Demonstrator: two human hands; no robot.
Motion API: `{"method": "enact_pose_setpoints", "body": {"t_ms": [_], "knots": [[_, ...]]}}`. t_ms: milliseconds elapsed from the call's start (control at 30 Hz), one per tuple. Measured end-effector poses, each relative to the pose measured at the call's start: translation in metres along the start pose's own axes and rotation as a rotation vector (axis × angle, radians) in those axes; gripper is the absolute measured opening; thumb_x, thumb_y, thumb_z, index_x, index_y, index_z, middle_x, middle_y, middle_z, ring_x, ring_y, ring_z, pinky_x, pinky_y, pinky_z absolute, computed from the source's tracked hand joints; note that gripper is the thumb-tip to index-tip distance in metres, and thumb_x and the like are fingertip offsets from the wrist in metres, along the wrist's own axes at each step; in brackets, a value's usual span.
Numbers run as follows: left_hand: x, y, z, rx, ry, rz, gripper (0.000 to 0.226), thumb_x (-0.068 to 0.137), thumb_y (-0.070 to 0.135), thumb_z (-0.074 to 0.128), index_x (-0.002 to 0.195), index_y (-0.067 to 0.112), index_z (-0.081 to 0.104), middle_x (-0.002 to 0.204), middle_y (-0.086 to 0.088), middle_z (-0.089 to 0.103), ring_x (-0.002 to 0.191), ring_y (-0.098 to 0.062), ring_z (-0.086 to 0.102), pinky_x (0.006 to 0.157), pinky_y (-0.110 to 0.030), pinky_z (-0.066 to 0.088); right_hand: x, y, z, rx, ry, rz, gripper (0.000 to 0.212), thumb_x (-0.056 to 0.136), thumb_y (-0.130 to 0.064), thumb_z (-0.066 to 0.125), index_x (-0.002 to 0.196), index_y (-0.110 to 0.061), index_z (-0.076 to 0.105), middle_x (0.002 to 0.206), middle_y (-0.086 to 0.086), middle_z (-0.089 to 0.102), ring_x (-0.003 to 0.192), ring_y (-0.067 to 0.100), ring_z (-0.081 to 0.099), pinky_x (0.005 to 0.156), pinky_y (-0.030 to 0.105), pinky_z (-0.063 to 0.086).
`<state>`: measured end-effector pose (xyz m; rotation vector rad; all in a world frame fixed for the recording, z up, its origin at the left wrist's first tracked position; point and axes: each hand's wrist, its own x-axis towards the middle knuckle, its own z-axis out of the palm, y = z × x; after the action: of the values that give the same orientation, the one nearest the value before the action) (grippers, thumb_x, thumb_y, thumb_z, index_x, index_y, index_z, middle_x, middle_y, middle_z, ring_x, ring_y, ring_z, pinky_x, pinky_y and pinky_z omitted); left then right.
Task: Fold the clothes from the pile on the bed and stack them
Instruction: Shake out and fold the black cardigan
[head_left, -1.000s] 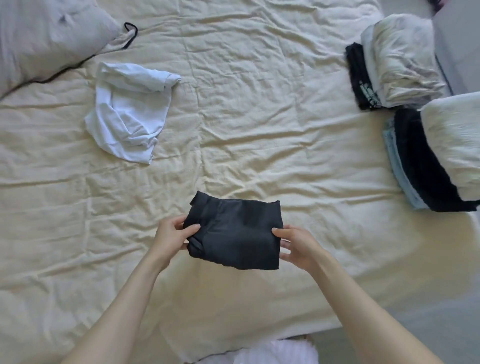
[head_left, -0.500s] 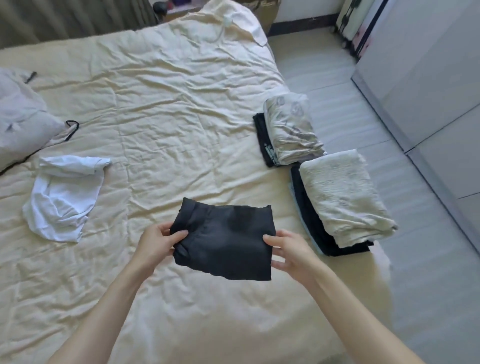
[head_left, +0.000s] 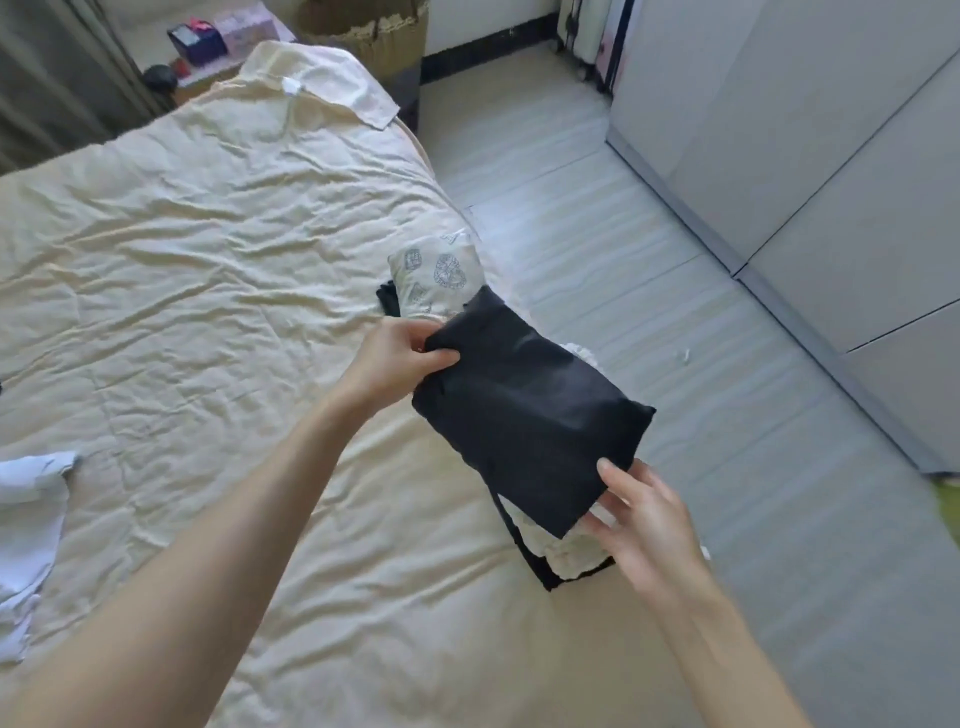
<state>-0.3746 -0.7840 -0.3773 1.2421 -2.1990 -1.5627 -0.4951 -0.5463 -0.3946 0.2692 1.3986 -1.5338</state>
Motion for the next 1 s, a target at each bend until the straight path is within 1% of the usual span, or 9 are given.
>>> {"method": "enact_pose_setpoints", "body": {"t_ms": [133, 233, 333, 433, 533, 600, 700, 833, 1000], "knots": [[0.036, 0.002, 0.052, 0.115, -0.095, 0.024, 0.028, 0.079, 0.007, 0.064, 0.054, 0.014, 0.052, 0.053, 0.011, 0.041, 0.051, -0.005, 0.038, 0.051, -0.026, 0.03, 0.008, 0.019, -0.031, 0.101, 0.149, 0.06, 0.023, 0.092, -0.006, 0.057, 0.115, -0.007, 0.062, 0.081, -0.001, 0.065, 0.066, 0.013, 0.057, 0.067, 0.033, 0.055], [0.045, -0.012, 0.088, 0.281, -0.135, -0.023, 0.006, 0.082, 0.013, 0.065, 0.087, 0.015, 0.069, 0.084, 0.002, 0.063, 0.084, -0.013, 0.055, 0.073, -0.031, 0.045, 0.017, 0.034, -0.045, 0.169, 0.244, 0.149, 0.029, 0.093, -0.004, 0.055, 0.121, -0.008, 0.057, 0.09, 0.004, 0.06, 0.073, 0.018, 0.049, 0.066, 0.036, 0.051], [0.043, -0.02, 0.107, 0.31, -0.059, -0.07, 0.038, 0.085, 0.017, 0.066, 0.122, 0.022, 0.059, 0.115, -0.002, 0.06, 0.108, -0.018, 0.054, 0.089, -0.03, 0.042, 0.025, 0.037, -0.055, 0.167, 0.247, 0.183, 0.025, 0.093, -0.007, 0.056, 0.117, -0.011, 0.059, 0.099, 0.008, 0.061, 0.085, 0.023, 0.05, 0.064, 0.036, 0.052], [0.029, -0.016, 0.116, 0.321, 0.085, 0.099, 0.055, 0.087, 0.012, 0.061, 0.138, 0.018, 0.041, 0.127, -0.006, 0.051, 0.114, -0.021, 0.051, 0.097, -0.032, 0.04, 0.026, 0.034, -0.057, 0.084, 0.28, 0.148, 0.02, 0.093, -0.013, 0.057, 0.112, -0.008, 0.057, 0.096, 0.01, 0.06, 0.083, 0.023, 0.053, 0.067, 0.034, 0.053], [0.005, -0.012, 0.124, 0.481, 0.258, 0.387, 0.056, 0.086, 0.007, 0.061, 0.139, 0.011, 0.043, 0.137, -0.014, 0.044, 0.126, -0.031, 0.044, 0.105, -0.047, 0.036, 0.023, 0.035, -0.059, -0.299, 0.516, -0.128, 0.025, 0.09, -0.023, 0.063, 0.108, -0.012, 0.05, 0.107, 0.004, 0.057, 0.09, 0.016, 0.057, 0.077, 0.025, 0.046], [-0.005, -0.013, 0.13, 0.649, 0.255, 0.556, 0.055, 0.084, 0.012, 0.062, 0.137, 0.014, 0.048, 0.142, -0.017, 0.042, 0.131, -0.036, 0.04, 0.108, -0.052, 0.032, 0.019, 0.034, -0.057, -0.673, 0.612, -0.549, 0.033, 0.087, -0.017, 0.066, 0.116, -0.011, 0.052, 0.116, 0.005, 0.053, 0.109, 0.017, 0.048, 0.092, 0.03, 0.041], [-0.001, -0.016, 0.14, 0.88, 0.05, 0.592, 0.053, 0.089, 0.03, 0.059, 0.14, 0.024, 0.045, 0.153, -0.012, 0.028, 0.141, -0.038, 0.023, 0.112, -0.057, 0.018, 0.024, 0.037, -0.05, -1.211, 0.448, -0.99, 0.04, 0.084, -0.013, 0.065, 0.123, -0.007, 0.059, 0.132, 0.016, 0.051, 0.128, 0.026, 0.038, 0.106, 0.042, 0.034], [0.019, -0.025, 0.149, 1.015, -0.226, 0.355, 0.058, 0.097, 0.051, 0.033, 0.149, 0.037, 0.012, 0.159, 0.0, -0.005, 0.146, -0.029, -0.007, 0.114, -0.053, 0.001, 0.044, 0.038, -0.044, -1.598, 0.244, -0.859, 0.054, 0.086, -0.027, 0.065, 0.136, -0.013, 0.05, 0.147, 0.018, 0.037, 0.139, 0.035, 0.029, 0.112, 0.055, 0.022], [0.03, -0.023, 0.149, 1.026, -0.319, 0.347, 0.059, 0.096, 0.052, 0.032, 0.149, 0.039, 0.01, 0.159, 0.002, -0.007, 0.146, -0.028, -0.008, 0.115, -0.052, 0.002, 0.062, 0.037, -0.06, -1.764, 0.166, -0.616, 0.058, 0.098, -0.046, 0.032, 0.151, -0.028, 0.013, 0.16, 0.004, 0.002, 0.147, 0.02, -0.004, 0.115, 0.042, -0.012]]}}
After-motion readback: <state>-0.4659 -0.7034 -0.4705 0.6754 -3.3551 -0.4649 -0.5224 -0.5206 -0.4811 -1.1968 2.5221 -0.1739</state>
